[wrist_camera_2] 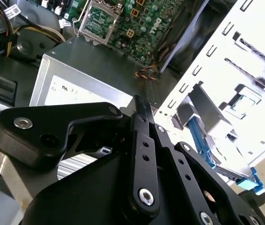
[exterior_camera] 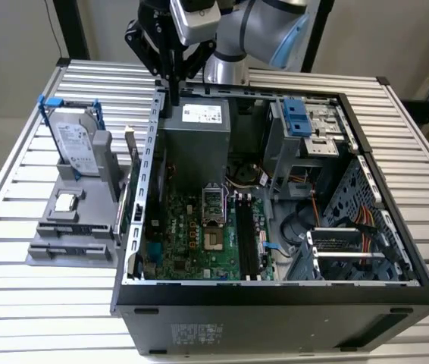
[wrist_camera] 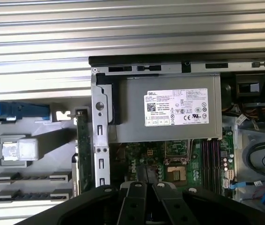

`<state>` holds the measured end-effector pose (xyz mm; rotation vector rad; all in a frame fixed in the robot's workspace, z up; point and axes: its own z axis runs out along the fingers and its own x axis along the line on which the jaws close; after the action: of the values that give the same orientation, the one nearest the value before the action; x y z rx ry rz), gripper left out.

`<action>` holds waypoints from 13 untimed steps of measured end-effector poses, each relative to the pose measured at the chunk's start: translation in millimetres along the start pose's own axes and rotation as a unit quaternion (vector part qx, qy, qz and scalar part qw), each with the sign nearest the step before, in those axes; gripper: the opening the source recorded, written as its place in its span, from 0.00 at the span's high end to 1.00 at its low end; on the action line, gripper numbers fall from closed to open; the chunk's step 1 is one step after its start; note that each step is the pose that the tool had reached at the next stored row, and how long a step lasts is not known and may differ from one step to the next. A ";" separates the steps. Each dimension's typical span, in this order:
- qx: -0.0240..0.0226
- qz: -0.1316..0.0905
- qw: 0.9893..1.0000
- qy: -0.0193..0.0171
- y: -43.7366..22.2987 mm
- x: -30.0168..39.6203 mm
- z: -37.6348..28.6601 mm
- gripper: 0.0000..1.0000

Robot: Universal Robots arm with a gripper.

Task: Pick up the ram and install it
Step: 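Reach for the ram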

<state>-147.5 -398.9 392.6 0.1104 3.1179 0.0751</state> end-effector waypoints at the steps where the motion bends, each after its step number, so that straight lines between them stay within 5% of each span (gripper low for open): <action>1: 0.000 0.000 1.000 0.000 -0.1 1.2 -0.1 1.00; 13: 0.000 0.000 1.000 0.000 -0.8 12.1 -0.3 1.00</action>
<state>-159.7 -398.8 392.6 0.1104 3.1181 0.0749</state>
